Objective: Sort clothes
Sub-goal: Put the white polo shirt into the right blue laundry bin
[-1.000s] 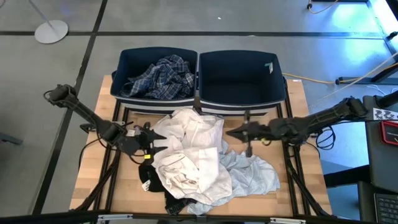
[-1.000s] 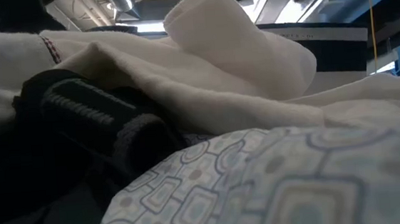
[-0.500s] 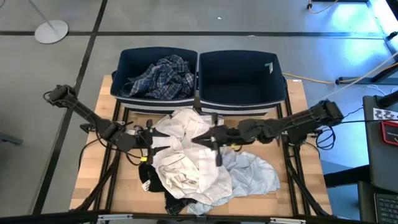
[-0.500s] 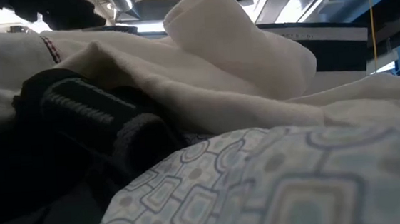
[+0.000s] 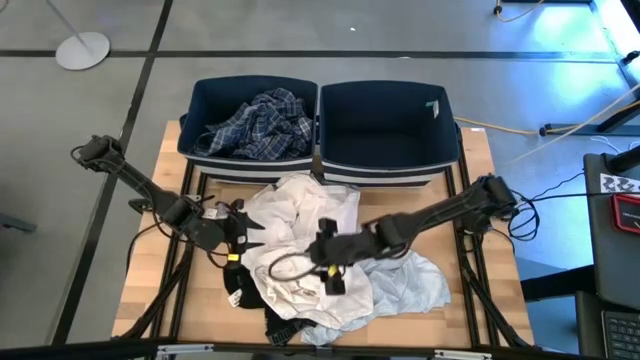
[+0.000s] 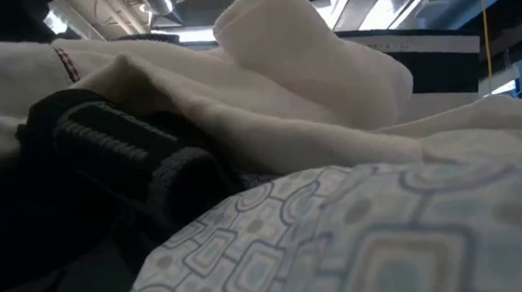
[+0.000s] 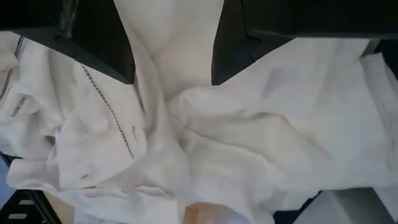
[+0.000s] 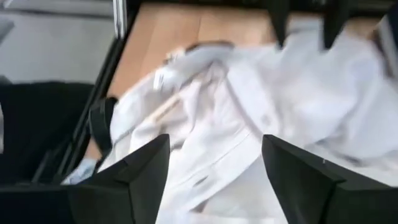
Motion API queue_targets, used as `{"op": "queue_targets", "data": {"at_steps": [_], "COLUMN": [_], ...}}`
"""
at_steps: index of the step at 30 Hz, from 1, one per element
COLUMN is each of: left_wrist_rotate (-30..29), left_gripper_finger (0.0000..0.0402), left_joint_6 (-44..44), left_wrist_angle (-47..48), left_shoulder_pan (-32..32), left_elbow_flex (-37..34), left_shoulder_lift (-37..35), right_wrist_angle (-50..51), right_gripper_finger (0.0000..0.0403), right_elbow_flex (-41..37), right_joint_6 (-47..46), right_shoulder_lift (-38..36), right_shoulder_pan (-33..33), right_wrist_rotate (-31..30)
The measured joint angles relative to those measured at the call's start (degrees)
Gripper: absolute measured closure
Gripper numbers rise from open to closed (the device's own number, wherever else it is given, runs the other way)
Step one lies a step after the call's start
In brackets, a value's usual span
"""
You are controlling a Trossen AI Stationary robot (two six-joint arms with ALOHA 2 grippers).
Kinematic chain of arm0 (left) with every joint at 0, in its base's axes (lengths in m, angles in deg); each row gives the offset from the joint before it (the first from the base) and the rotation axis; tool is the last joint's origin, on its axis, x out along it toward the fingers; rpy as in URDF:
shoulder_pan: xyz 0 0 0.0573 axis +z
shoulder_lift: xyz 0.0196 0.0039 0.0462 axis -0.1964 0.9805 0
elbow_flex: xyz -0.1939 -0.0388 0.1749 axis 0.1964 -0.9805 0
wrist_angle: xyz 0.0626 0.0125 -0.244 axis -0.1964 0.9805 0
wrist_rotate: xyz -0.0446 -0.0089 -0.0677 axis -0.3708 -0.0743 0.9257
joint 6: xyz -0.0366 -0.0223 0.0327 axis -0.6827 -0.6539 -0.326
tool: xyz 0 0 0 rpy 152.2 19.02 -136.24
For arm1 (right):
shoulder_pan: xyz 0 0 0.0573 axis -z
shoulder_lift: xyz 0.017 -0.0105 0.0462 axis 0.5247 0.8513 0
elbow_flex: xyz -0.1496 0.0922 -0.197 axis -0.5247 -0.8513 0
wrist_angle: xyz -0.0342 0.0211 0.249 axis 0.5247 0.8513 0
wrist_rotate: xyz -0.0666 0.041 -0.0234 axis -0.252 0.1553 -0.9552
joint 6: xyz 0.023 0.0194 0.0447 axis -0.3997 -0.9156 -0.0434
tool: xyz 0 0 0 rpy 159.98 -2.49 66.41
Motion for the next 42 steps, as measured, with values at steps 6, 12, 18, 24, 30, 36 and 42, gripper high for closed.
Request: {"op": "queue_targets", "data": {"at_steps": [6,12,18,24,30,36,42], "left_wrist_rotate": [-2.2,-2.4,-2.4,-2.4,-2.5,-2.6,-2.6], "left_gripper_finger": [0.0199,0.0199,0.0199,0.0199,0.0199,0.0199,0.0199], "left_joint_6": [3.3,5.0,5.9,6.3,6.3,6.8,6.7], "left_wrist_angle": [-1.5,-2.2,-2.0,-1.9,-1.9,-1.9,-1.8], "left_shoulder_pan": [0.1,0.4,0.4,0.4,0.4,0.4,0.4], "left_elbow_flex": [0.0,0.0,0.0,0.0,0.0,0.0,0.0], "left_shoulder_lift": [0.0,0.0,0.0,0.0,0.0,0.0,0.0], "right_wrist_angle": [0.4,0.9,-2.4,-3.3,-2.8,1.3,15.5], "right_gripper_finger": [0.0150,0.0160,0.0164,0.0166,0.0227,0.0372,0.0366], "right_elbow_flex": [0.0,0.0,0.0,0.1,0.2,2.9,13.5], "right_joint_6": [-1.0,-1.6,-0.8,2.2,4.9,8.5,12.2], "right_shoulder_lift": [5.5,10.1,14.7,18.6,19.8,19.6,18.8], "right_shoulder_pan": [-1.9,-1.7,-1.3,0.1,1.1,1.2,-1.3], "right_wrist_rotate": [-4.7,-9.7,-11.8,-12.0,-12.5,-16.0,-29.9]}}
